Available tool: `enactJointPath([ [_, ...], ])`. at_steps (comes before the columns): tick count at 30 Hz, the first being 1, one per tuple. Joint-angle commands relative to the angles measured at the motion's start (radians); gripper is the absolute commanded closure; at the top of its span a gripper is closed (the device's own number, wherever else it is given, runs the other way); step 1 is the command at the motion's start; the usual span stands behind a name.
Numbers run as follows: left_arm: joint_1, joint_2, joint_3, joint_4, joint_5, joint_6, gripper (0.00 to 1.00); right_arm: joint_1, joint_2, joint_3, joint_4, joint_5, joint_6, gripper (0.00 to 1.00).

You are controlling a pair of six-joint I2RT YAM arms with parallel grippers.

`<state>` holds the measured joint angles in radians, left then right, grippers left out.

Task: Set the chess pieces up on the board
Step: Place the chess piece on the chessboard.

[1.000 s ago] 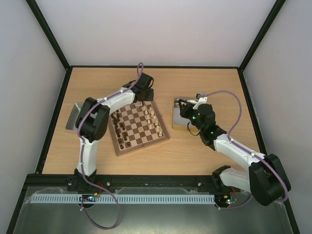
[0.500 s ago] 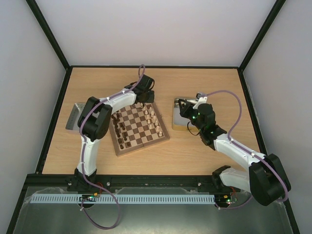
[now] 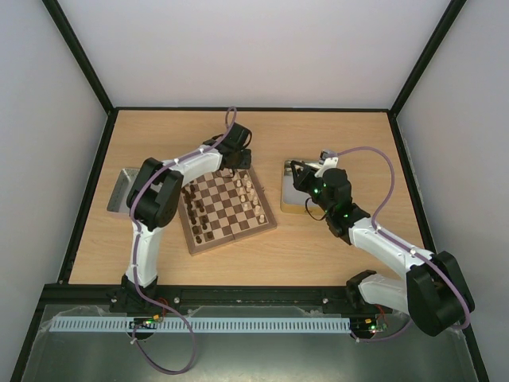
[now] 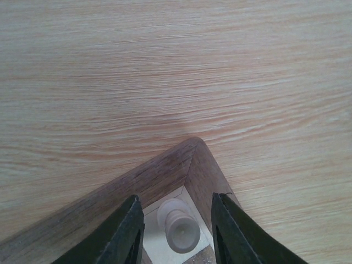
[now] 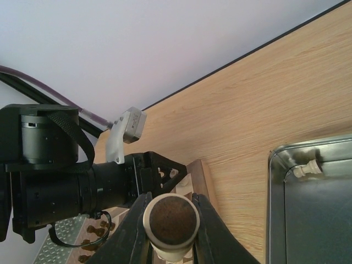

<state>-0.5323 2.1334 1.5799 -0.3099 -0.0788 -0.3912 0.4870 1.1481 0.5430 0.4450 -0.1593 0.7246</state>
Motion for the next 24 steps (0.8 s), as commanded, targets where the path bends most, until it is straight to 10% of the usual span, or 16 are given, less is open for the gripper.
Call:
enactJointPath([
  [1,0.009,-0.012,0.012,-0.022,0.002,-0.002,0.6,0.005,-0.013,0.032,-0.002,-0.007,0.02,0.95],
  [11,0.028,-0.19,0.012,0.039,0.079,-0.039,0.47,0.005,0.038,0.129,-0.064,-0.094,0.273,0.93],
  [24,0.02,-0.694,-0.557,0.551,0.466,-0.229,0.34,0.005,0.11,0.104,0.164,-0.301,0.877,0.94],
])
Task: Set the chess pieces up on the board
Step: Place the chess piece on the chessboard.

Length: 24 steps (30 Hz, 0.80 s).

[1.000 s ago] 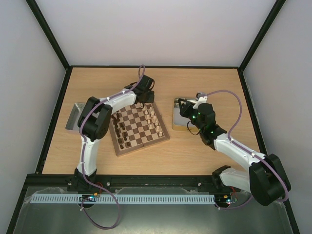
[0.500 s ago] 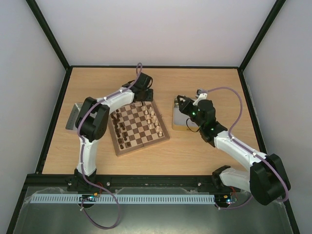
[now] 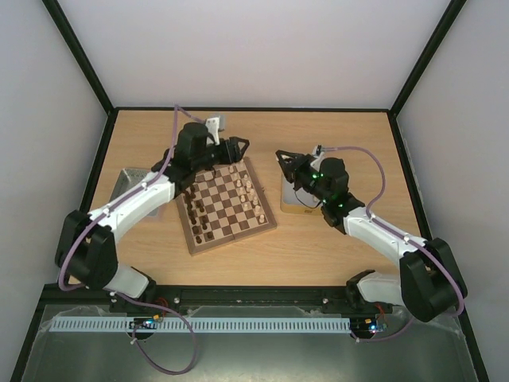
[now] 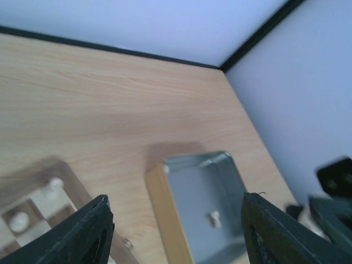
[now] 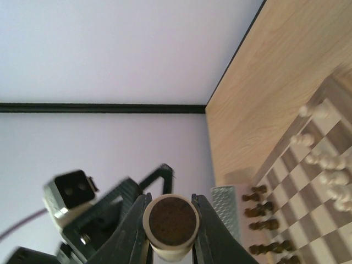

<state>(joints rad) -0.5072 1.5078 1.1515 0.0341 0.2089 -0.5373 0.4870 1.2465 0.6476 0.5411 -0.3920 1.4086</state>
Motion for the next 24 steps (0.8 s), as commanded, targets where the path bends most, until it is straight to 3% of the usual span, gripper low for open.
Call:
enactJointPath([
  [1,-0.008,-0.079,-0.142,0.226,0.196,-0.098,0.34,0.005,0.019,0.003,0.07,-0.086,0.204,0.94],
  [7,-0.006,-0.117,-0.154,0.245,0.285,-0.189,0.34,0.007,0.103,0.066,0.049,-0.28,0.145,0.94],
  [13,0.021,-0.19,-0.129,0.056,0.184,-0.158,0.32,0.092,0.197,0.238,-0.339,-0.358,-0.236,0.96],
  [21,0.045,-0.189,-0.142,-0.173,0.472,-0.11,0.32,0.209,0.252,0.372,-0.591,-0.335,-0.778,0.98],
  [24,0.052,-0.198,-0.148,-0.247,0.516,-0.085,0.32,0.223,0.256,0.403,-0.652,-0.292,-0.966,0.98],
])
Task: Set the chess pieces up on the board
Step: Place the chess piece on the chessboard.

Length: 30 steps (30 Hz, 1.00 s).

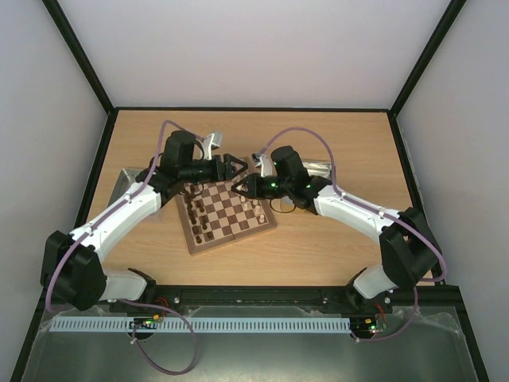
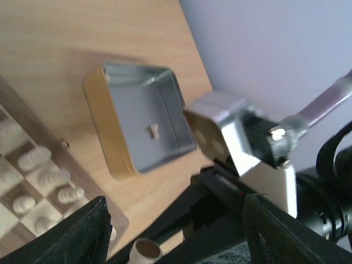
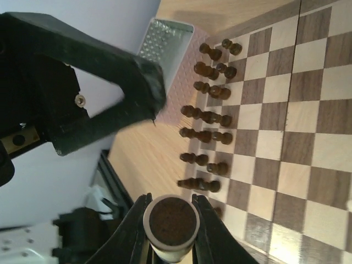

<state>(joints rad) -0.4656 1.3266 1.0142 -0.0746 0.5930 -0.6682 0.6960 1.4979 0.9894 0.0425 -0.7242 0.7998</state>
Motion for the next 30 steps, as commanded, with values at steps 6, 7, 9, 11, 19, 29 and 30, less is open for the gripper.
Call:
enactJointPath([
  [6,0.064,-0.047,-0.079,-0.149,0.142,0.006,0.37,0.055,-0.003,0.072,-0.151,0.08,-0.65,0.97],
  [7,0.072,-0.051,-0.097,-0.13,0.155,-0.007,0.38,0.068,-0.006,0.067,-0.145,0.097,-0.681,0.97],
  [9,0.083,-0.053,-0.121,-0.108,0.19,-0.027,0.41,0.085,-0.006,0.061,-0.134,0.125,-0.725,0.96],
  [11,0.085,-0.05,-0.139,-0.1,0.216,-0.028,0.42,0.099,0.002,0.068,-0.135,0.15,-0.757,0.95],
  [19,0.094,-0.06,-0.207,-0.085,0.365,-0.001,0.44,0.115,0.025,0.094,-0.156,0.2,-0.816,0.94],
  [29,0.108,-0.063,-0.254,-0.134,0.376,0.057,0.54,0.114,0.031,0.147,-0.197,0.245,-0.84,0.94],
  [30,0.111,-0.063,-0.259,-0.139,0.37,0.059,0.57,0.115,0.03,0.151,-0.198,0.249,-0.841,0.94],
])
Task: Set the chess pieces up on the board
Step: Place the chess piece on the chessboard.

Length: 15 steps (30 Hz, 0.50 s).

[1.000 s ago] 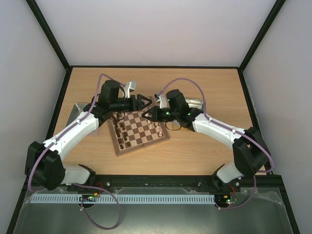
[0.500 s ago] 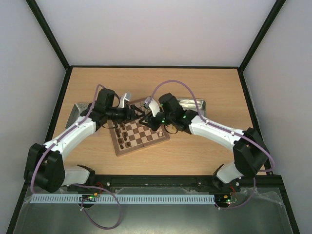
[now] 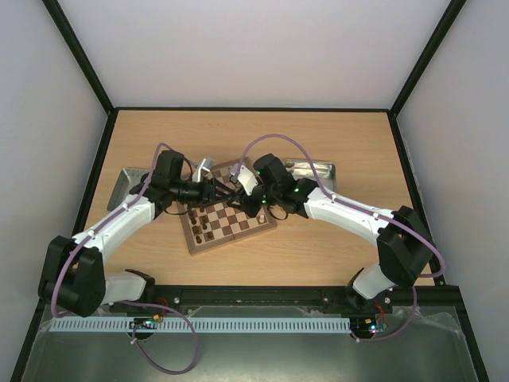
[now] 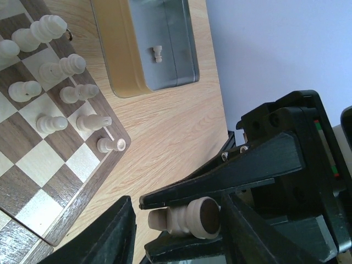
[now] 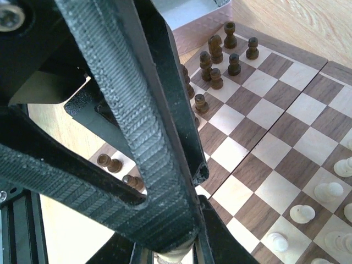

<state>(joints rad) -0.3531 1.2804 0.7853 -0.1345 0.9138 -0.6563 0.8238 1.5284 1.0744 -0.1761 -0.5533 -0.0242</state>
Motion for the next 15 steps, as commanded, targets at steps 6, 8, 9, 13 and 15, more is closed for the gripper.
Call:
enactJointPath([
  [6,0.035,-0.022,-0.06,-0.086,0.04,0.05,0.61,-0.014,0.003,0.07,-0.003,0.103,-0.027,0.94],
  [8,0.04,-0.023,-0.062,-0.087,0.04,0.053,0.63,-0.013,0.002,0.07,-0.012,0.105,-0.033,0.94],
  [9,0.041,-0.023,-0.063,-0.089,0.039,0.055,0.63,-0.014,0.0,0.07,-0.014,0.106,-0.034,0.94],
  [13,0.044,-0.013,-0.064,-0.09,0.033,0.066,0.63,-0.013,-0.005,0.07,-0.018,0.1,-0.039,0.93],
  [15,0.054,-0.011,-0.057,-0.102,0.005,0.07,0.63,-0.013,0.006,0.075,-0.032,0.095,-0.037,0.93],
])
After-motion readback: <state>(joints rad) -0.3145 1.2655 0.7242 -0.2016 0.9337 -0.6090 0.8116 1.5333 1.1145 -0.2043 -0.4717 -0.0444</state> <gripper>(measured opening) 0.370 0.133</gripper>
